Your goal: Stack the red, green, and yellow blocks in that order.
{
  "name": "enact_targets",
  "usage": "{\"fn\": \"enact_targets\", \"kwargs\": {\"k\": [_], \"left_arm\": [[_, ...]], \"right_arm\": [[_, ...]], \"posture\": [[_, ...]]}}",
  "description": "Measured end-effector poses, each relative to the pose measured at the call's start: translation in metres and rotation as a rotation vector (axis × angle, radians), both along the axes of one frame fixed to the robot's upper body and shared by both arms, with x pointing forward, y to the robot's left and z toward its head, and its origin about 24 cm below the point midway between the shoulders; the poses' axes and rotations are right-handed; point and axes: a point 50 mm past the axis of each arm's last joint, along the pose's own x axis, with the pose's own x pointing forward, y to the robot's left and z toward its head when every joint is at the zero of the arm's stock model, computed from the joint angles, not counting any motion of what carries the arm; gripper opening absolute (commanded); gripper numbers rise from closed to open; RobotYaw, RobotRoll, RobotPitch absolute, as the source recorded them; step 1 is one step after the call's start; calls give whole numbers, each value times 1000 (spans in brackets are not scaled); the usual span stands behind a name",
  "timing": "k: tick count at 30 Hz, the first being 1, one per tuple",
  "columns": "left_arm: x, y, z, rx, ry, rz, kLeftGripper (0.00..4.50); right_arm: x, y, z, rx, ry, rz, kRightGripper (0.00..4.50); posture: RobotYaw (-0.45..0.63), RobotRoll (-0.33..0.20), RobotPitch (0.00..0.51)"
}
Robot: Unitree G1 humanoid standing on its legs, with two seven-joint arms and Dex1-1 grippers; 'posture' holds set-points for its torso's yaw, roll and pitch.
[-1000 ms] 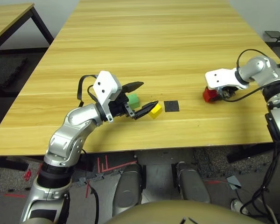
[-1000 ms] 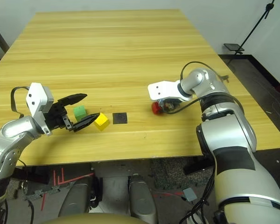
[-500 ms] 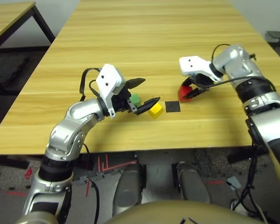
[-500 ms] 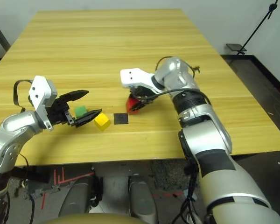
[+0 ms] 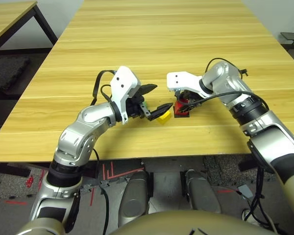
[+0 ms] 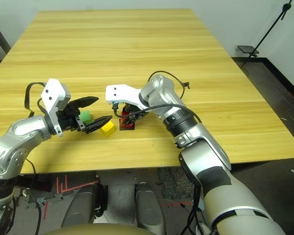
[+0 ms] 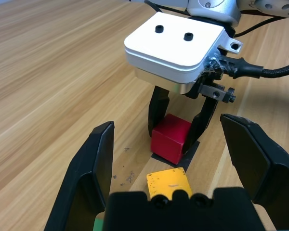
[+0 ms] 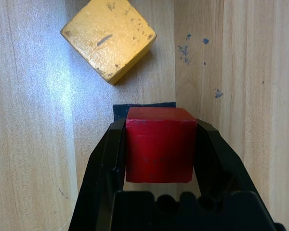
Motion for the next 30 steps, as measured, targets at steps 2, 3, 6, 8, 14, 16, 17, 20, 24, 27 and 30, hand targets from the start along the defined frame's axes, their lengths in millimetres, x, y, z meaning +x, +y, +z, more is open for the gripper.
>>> {"fn": "enact_targets", "kwargs": {"k": [2,3,6,8,14,16,17,20,24,27,30], "left_arm": [[-1,0,-1,1,5,6,4500],[-1,0,-1,1,5,8,4500],[-2,1,-3,4,20,12,4500],[-2,1,-4,8,26,14,4500],[0,4,-1,12,24,23,4500],[1,4,0,11,19,25,4500],[2,5,0,11,20,27,4500],[2,6,-1,15,27,28,4500],[3,13,-4,47,55,39,4500],[4,24,-13,96,107,50,4500],[5,34,-18,139,147,49,4500]], "right_arm": [[0,0,0,0,-3,5,2049],[0,0,0,1,-4,8,2049],[0,-1,0,-6,0,17,2049],[0,-2,1,-15,5,29,2049],[-2,-1,2,-32,5,52,2049],[-2,-1,3,-37,3,56,2049],[-2,-1,3,-37,3,56,2049],[-3,-1,3,-47,4,62,2399],[-5,-3,-6,-62,44,53,3682],[-3,-6,-4,-17,68,41,4470],[5,-11,22,77,33,15,4470]], "posture": [[437,-237,106],[436,-237,107],[435,-237,109],[431,-237,112],[429,-233,114],[428,-232,115],[428,-232,115],[428,-223,112],[409,-208,99],[389,-200,88],[371,-193,76]]}}
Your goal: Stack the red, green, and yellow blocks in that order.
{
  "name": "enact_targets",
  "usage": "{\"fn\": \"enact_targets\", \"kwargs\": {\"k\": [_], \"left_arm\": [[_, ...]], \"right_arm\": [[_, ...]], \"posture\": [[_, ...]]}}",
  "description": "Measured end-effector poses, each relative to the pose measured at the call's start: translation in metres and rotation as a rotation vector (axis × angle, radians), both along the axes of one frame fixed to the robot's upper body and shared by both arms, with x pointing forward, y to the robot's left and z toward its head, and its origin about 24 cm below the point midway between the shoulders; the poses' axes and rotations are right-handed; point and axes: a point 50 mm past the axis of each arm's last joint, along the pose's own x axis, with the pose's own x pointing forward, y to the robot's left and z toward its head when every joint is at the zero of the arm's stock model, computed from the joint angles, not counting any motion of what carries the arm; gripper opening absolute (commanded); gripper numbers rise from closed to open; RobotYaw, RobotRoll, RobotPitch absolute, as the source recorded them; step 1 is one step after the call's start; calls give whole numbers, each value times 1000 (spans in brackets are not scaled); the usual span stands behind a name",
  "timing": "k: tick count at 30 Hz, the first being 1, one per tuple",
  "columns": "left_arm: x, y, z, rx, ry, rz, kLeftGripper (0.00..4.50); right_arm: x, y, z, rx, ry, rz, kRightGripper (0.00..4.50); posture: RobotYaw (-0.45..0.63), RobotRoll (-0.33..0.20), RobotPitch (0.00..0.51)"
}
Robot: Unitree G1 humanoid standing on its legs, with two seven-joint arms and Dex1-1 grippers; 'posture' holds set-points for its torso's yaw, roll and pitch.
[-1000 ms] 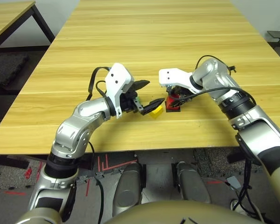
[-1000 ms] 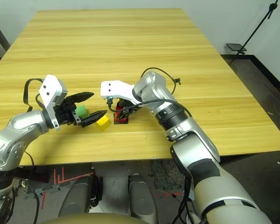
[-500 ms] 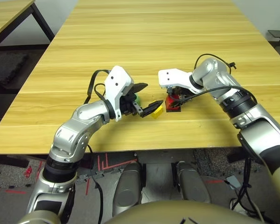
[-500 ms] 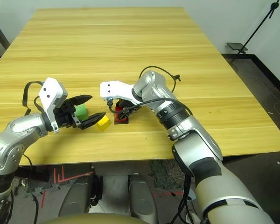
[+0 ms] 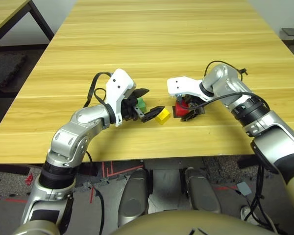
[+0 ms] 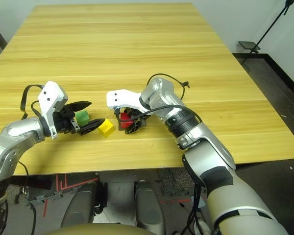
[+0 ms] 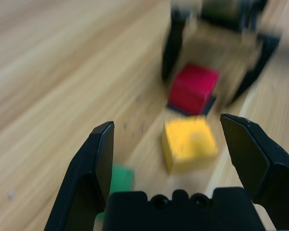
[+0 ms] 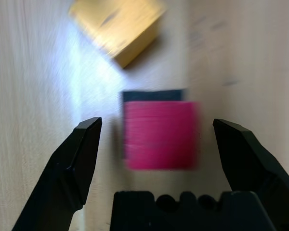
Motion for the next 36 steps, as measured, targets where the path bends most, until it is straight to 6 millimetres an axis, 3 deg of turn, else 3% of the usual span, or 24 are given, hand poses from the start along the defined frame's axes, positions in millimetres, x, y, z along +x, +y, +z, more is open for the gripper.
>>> {"fn": "enact_targets", "kwargs": {"k": [3,5,8,10,12,16,25,28,33,36], "left_arm": [[3,7,-6,38,45,-9,4500],[8,13,-9,73,65,-18,4500],[19,22,-10,107,48,-6,4500],[27,25,-11,122,25,-1,4500],[34,27,-12,129,6,2,4500],[41,23,-16,118,0,-25,4500],[47,22,-31,132,44,-66,4500],[52,25,-36,145,41,-39,3905],[61,28,-39,167,30,-8,2142],[62,28,-37,178,26,-6,2072]], "right_arm": [[7,-8,40,156,-62,-19,4470],[8,-27,65,243,-78,-59,4470],[5,-64,83,317,-86,-126,4470],[0,-87,78,332,-73,-174,4470],[-6,-102,61,327,-23,-229,4470],[-16,-104,39,347,48,-287,4470],[-23,-106,47,406,-6,-345,4470],[-25,-105,44,426,4,-356,4500],[-26,-104,45,449,-2,-377,4500],[-26,-105,45,457,-10,-392,4500]], "posture": [[347,-186,63],[323,-182,57],[290,-177,50],[270,-172,46],[251,-165,43],[227,-156,43],[176,-143,53],[175,-142,54],[172,-137,58],[174,-138,60]]}}
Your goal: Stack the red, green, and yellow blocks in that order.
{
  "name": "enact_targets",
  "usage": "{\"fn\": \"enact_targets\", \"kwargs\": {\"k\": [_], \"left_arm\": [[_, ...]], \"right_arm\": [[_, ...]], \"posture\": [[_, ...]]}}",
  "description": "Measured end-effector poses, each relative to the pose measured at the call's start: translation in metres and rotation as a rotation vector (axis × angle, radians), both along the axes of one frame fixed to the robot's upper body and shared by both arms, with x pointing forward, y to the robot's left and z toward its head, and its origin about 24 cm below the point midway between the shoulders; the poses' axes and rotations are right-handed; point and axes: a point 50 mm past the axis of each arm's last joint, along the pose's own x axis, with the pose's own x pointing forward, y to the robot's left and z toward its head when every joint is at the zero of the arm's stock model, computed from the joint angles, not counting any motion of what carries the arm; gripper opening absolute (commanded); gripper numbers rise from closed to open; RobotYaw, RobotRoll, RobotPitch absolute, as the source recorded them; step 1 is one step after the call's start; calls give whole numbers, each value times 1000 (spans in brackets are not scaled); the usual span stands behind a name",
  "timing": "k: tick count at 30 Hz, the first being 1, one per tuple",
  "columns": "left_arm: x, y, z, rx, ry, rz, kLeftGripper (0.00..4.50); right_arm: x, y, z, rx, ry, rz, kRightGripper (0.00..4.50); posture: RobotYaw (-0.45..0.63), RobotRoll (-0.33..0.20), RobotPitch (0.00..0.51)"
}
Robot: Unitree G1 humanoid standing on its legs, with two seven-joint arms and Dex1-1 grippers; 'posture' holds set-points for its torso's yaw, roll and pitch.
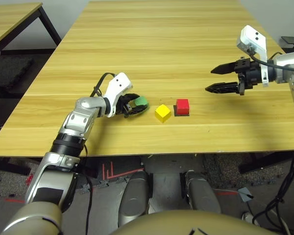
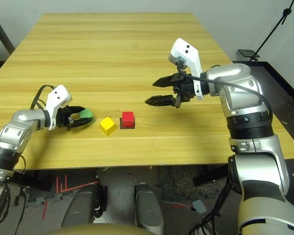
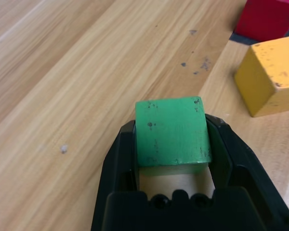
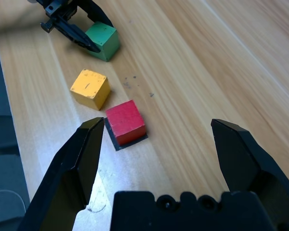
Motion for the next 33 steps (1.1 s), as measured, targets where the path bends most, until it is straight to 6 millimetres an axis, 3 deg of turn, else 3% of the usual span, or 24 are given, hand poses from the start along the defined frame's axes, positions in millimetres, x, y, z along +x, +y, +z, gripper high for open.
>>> {"fn": "enact_targets", "kwargs": {"k": [3,7,10,14,21,33], "left_arm": [[-1,-3,3,-5,13,-10,2072],[2,-18,27,-26,-15,-63,2072],[6,-41,58,-68,-72,-144,2072],[3,-79,82,-127,-78,-288,2072],[7,-115,73,-149,-3,-440,2072],[19,-125,46,-115,3,-552,2072]], "right_arm": [[-2,-6,-3,-4,6,-25,4500],[-7,-13,-19,12,54,-25,4500],[-15,-23,-38,22,102,-37,4500],[-27,-32,-59,47,156,-19,4500],[-36,-28,-60,80,135,6,4500],[-44,-21,-58,104,115,-11,4500]], "posture": [[179,-138,64],[183,-136,66],[176,-129,69],[151,-120,70],[90,-107,71],[6,-105,72]]}}
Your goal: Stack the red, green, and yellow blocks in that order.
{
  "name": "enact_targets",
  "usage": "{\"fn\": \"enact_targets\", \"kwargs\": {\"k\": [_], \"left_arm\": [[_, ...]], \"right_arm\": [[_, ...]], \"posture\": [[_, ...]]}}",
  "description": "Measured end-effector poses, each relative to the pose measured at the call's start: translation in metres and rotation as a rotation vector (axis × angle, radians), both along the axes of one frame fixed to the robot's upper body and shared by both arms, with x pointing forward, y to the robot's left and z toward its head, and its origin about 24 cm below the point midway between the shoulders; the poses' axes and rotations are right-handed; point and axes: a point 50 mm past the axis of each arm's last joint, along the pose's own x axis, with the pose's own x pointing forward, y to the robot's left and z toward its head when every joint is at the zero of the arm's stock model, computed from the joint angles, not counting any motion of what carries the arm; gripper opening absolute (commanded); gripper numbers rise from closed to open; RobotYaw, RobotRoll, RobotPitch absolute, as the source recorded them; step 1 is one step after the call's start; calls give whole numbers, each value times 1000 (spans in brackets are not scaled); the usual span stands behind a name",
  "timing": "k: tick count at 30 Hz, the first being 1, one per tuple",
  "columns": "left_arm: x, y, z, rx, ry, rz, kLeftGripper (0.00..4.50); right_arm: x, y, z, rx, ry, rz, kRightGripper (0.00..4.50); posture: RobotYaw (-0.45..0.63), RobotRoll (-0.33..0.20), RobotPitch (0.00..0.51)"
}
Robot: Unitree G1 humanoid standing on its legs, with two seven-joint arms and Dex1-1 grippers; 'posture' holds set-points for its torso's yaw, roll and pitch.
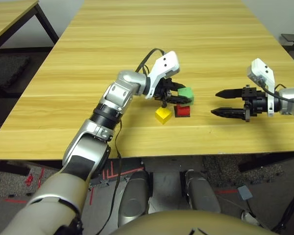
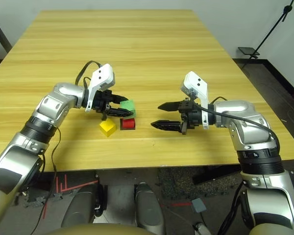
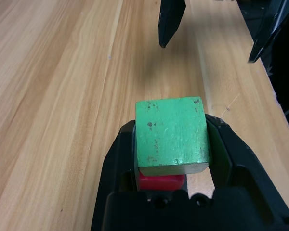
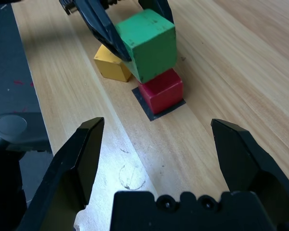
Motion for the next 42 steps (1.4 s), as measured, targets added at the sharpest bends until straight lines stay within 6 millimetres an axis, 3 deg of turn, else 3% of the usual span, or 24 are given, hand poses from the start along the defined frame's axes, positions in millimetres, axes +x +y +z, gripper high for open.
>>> {"fn": "enact_targets", "kwargs": {"k": [9,27,34,38,40,42], "left_arm": [[3,-6,-14,1,-8,-27,2072],[8,-5,-17,10,-60,-34,2072],[2,-7,-14,4,-43,-22,4431],[-5,-1,10,-23,-101,103,4470],[-10,14,23,-28,-131,220,4470],[-19,29,23,-11,-115,328,4470]], "right_arm": [[-4,-2,5,5,-7,-21,4500],[-5,-3,7,-1,-8,-39,4500],[-3,-3,8,2,-11,-40,4500],[0,-4,10,6,-11,-44,4500],[1,-4,10,10,-10,-42,4500],[3,-3,10,13,-11,-40,4500]], "posture": [[-5,-114,74],[13,-118,86],[48,-120,79],[74,-115,77],[87,-115,77],[97,-114,76]]}}
